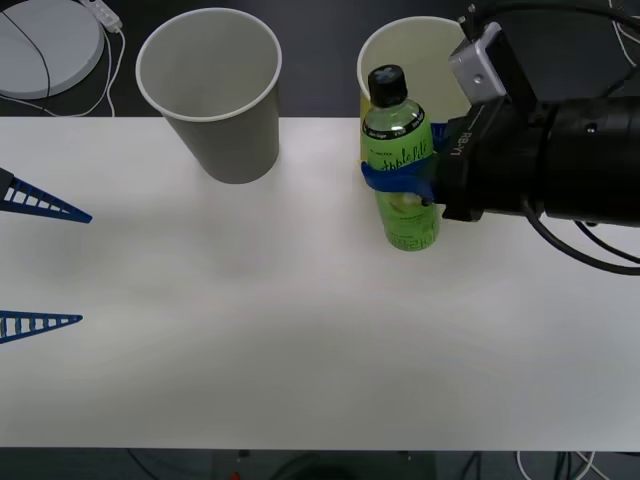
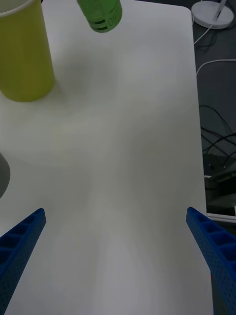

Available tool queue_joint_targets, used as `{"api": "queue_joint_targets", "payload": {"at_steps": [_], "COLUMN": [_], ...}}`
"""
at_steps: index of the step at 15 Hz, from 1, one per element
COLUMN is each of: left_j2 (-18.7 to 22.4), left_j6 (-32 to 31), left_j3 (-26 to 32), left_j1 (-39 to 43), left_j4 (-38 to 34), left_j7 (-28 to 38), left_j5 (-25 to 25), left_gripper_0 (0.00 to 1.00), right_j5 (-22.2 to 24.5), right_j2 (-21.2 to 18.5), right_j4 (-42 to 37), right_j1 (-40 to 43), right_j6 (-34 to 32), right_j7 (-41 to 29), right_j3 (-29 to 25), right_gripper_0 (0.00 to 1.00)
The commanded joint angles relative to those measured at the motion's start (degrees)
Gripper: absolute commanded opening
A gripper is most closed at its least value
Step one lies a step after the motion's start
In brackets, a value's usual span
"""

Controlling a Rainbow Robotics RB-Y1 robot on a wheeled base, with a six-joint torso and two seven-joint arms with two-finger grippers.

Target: Put the can into the green bin and the plastic bottle into the gray bin

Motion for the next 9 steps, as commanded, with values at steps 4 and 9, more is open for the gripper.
{"api": "queue_joint_targets", "payload": {"at_steps": [4,9], "left_j2": [0.0,0.0], "left_j6": [0.0,0.0], "left_j3": [0.0,0.0], "left_j1": [0.0,0.0], "left_j4": [0.0,0.0], "left_j7": [0.0,0.0], "left_j5": [0.0,0.0], "left_gripper_0": [1.0,1.0], "right_j5": [4.8,7.4], "right_j2": [5.8,11.3], "right_j4": [5.2,10.7], "right_j1": [-9.8,-19.2], "right_j6": [-13.2,-21.7], "right_j7": [-2.9,-3.1], "right_j3": [1.2,1.5], "right_gripper_0": [0.0,0.0]}}
